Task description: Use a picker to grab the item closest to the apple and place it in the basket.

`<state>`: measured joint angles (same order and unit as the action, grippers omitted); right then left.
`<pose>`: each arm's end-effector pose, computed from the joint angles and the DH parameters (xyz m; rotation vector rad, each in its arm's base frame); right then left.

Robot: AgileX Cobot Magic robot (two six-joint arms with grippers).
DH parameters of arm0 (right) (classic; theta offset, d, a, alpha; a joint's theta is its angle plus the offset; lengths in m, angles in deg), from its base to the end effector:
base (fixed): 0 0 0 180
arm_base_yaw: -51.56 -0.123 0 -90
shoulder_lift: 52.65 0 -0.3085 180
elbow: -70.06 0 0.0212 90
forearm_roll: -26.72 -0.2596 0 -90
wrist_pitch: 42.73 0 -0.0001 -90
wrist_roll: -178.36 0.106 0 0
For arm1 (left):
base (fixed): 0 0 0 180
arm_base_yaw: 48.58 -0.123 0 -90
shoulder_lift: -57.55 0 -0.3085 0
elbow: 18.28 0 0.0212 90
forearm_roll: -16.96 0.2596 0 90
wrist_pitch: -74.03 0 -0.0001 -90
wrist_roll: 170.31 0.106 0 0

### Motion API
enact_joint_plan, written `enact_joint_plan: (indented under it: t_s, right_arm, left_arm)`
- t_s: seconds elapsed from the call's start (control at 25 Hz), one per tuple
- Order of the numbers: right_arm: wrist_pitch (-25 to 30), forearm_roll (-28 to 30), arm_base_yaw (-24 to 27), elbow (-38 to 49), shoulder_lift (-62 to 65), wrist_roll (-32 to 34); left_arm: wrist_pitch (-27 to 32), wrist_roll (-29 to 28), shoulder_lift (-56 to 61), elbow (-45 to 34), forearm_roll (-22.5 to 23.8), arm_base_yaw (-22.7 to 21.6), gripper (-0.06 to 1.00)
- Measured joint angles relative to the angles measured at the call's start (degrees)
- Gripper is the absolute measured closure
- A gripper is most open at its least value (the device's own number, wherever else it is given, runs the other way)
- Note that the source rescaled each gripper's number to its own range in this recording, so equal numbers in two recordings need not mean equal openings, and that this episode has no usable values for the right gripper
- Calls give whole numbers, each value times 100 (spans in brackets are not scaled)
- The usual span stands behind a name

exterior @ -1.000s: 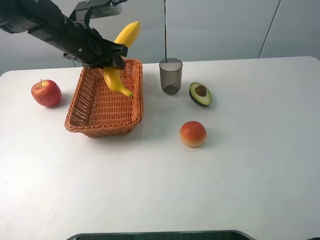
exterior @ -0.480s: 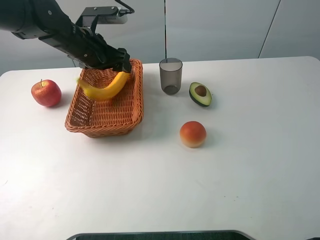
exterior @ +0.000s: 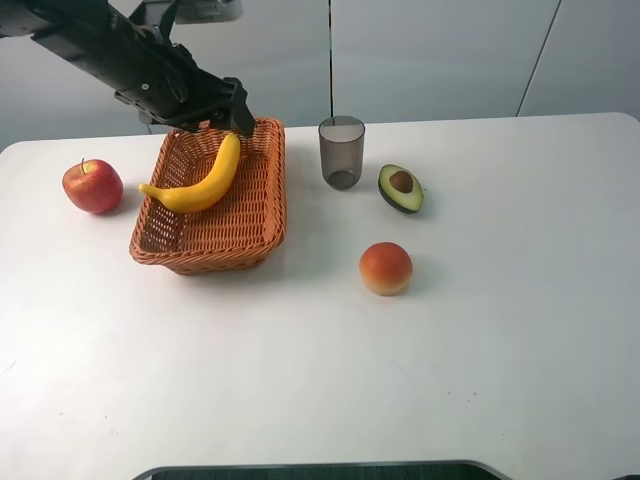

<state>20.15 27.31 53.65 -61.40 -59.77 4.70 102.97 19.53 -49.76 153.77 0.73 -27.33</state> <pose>-0.0107 -0.0006 0.2745 0.1529 2.0634 0.0332 0.3661 -0.1578 0.2417 0.4248 2.4872 -0.3536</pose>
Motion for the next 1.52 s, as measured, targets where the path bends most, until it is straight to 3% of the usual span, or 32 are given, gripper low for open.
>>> enact_joint_plan:
  t_s: [0.24,0.6,0.92,1.52]
  right_arm:
    - [0,0,0,0,0,0]
    - [0,0,0,0,0,0]
    - [0,0,0,0,0,0]
    - [0,0,0,0,0,0]
  left_arm:
    - [829,-115,799,0,125,-468,-2]
    - [1312,-356,2669,-1032,457,-1828,-2]
    - [1691,-650,4665,-1973,1088,-1891,-2]
    - [2822,-664,8265,-3052,1153,-1891,-2]
